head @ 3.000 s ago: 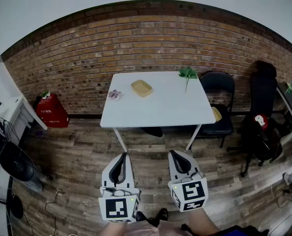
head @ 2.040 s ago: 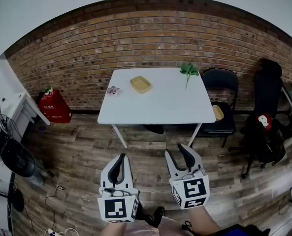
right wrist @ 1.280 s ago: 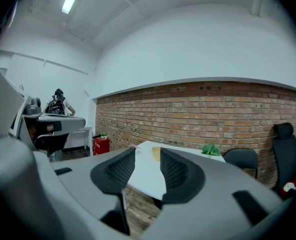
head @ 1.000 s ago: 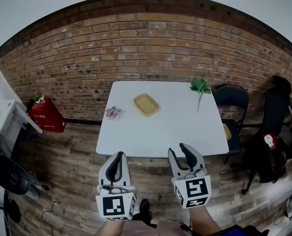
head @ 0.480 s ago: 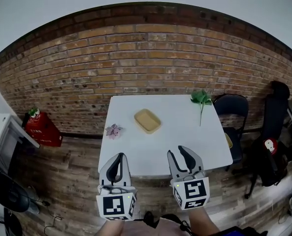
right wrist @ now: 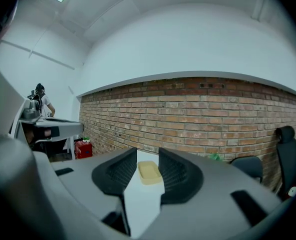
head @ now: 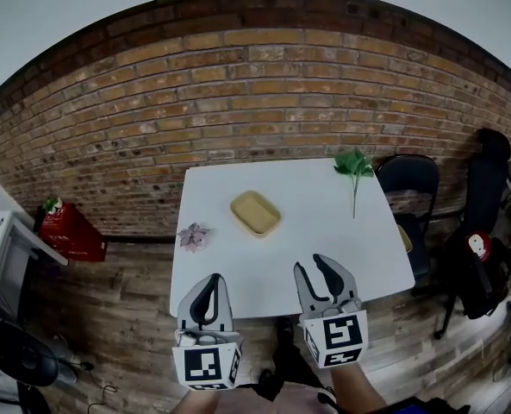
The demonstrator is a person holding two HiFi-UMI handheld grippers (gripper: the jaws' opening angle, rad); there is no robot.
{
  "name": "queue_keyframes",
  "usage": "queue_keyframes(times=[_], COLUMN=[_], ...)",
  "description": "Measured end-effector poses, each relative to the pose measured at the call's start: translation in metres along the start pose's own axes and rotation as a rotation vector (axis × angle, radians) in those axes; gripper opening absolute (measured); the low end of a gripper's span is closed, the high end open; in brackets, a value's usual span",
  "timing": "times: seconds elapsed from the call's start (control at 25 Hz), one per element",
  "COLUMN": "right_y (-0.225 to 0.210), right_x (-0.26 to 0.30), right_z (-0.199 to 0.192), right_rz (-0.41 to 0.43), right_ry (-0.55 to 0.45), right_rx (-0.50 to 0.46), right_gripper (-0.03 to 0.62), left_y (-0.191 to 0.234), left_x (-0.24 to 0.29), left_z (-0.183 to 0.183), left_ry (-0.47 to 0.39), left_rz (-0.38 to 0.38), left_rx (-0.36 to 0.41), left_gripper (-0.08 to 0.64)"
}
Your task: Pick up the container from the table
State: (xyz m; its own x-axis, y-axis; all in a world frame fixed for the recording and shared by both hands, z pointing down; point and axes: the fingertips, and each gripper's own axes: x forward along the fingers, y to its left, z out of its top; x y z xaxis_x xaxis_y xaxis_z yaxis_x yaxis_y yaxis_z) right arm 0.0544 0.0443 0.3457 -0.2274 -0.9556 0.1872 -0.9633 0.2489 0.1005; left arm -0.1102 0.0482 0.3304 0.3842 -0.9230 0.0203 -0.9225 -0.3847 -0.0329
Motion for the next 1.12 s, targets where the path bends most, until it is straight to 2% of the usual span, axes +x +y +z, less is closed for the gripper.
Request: queue_keyframes(times=[0.48, 0.8, 1.12], right_y=[-0.046, -0.069, -0.087], right_x=[0.093, 0.153, 0.198], right_z=[-0.018, -0.014, 0.006], right_rz=[0.04, 0.104, 0.167], right_ry=[0.062, 0.071, 0.041], right_rx=[0.028, 0.042, 0.027], right_gripper=[0.14, 0.138, 0.138], left_y=[0.014, 0.027, 0.039], left_x=[0.096, 0.153, 0.185], left_z=[-0.023, -0.021, -0.01], left_ry=[0.068, 0.093, 0.096], left_rz=[0.023, 0.083, 0.163], left_rx=[0.003, 0.017, 0.036], left_gripper=[0.009, 0.009, 0.009])
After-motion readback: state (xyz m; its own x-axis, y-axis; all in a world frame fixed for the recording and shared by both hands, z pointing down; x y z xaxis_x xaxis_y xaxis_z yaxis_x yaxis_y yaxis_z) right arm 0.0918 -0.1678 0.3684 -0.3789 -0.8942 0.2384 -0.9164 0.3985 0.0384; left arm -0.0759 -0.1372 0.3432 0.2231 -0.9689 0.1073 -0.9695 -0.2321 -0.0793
